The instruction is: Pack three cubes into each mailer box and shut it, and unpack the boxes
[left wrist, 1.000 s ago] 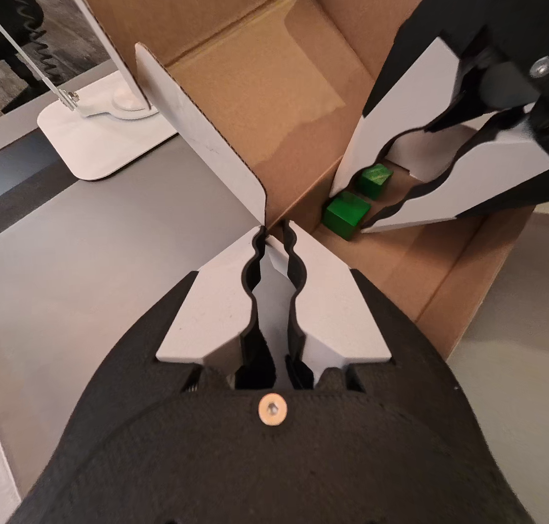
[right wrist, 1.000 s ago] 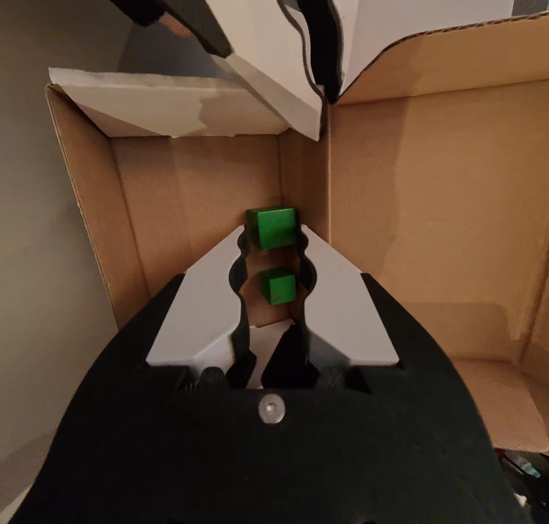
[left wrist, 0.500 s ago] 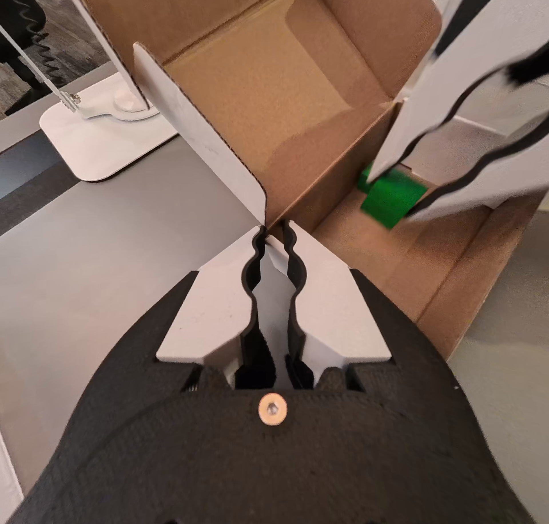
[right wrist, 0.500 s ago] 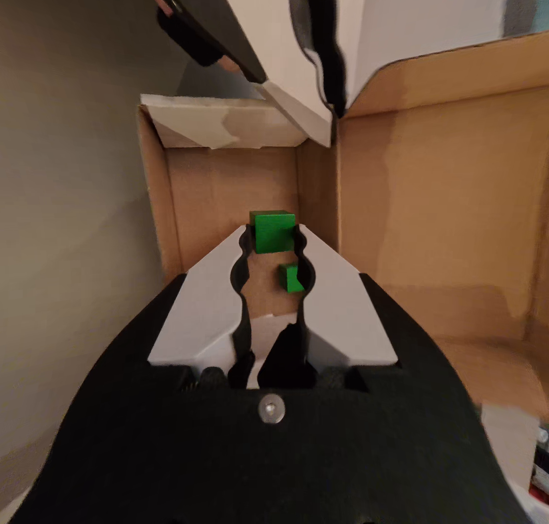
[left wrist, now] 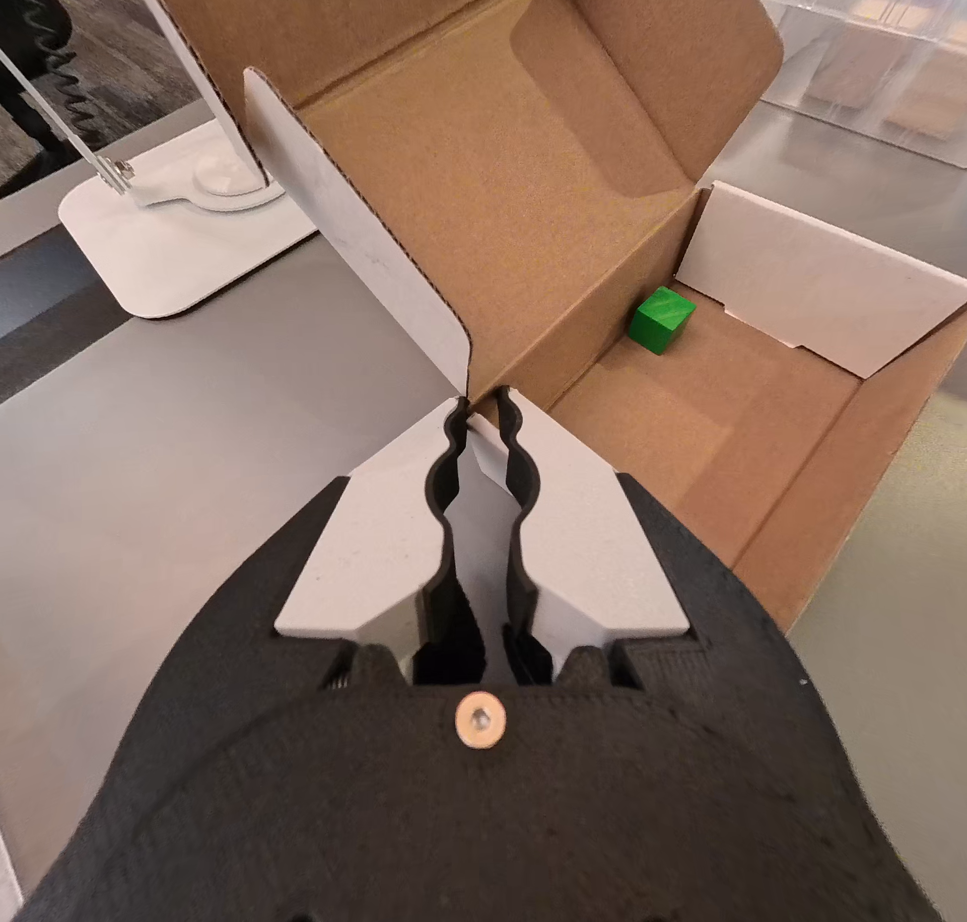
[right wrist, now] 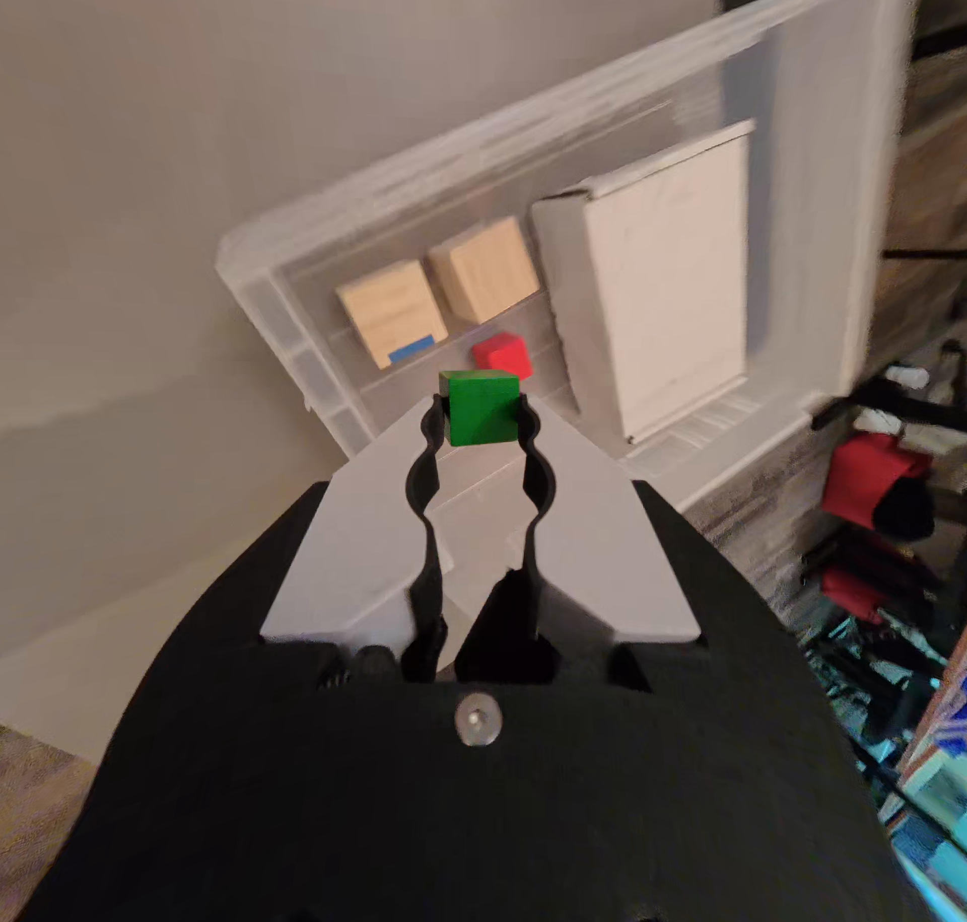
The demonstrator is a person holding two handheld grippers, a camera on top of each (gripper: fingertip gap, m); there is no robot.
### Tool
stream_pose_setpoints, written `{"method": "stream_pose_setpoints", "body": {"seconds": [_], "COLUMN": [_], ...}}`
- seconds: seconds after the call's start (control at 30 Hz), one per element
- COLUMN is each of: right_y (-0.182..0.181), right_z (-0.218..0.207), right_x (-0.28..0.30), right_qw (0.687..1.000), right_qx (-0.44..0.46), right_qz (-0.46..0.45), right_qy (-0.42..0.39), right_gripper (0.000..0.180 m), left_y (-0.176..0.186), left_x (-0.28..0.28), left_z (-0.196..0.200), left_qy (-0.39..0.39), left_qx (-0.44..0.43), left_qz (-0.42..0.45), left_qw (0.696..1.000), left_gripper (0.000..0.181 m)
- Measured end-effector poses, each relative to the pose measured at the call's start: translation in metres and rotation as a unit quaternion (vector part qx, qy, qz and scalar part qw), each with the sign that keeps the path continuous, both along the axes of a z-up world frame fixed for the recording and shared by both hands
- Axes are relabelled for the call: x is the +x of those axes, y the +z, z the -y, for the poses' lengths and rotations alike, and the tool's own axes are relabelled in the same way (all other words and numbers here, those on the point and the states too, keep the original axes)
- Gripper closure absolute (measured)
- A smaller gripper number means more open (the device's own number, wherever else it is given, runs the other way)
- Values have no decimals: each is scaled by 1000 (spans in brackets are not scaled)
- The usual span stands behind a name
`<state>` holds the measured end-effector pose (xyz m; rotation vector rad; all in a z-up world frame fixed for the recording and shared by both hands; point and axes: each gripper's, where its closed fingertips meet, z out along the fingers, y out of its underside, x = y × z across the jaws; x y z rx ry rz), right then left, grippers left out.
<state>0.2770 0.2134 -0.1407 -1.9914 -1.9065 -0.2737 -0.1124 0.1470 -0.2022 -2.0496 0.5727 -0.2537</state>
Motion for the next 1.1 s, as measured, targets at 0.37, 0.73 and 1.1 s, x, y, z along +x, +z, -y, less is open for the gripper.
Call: {"method": "stream_pose_setpoints", "body": {"seconds": [0.37,0.73,1.1], "right_y": [-87,43,-58], "right_z": [-5,36,76], "right_x": [24,-107,-279], "right_qw": [990,986,974], "right_qx": [-86,64,-5], "right_qz": [94,-71,-20], "right_qy": [62,136,225], "right_gripper": [153,139,148], "left_y": [0,0,0], "left_x": [0,3,3], "left_z": [0,-2,-1], "left_qy": [-2,-2,-1], "left_qx": [3,6,12], "left_qz": [-1,-2,-8], "left_qw": [1000,1000,1000], "left_gripper": [171,171,171]}}
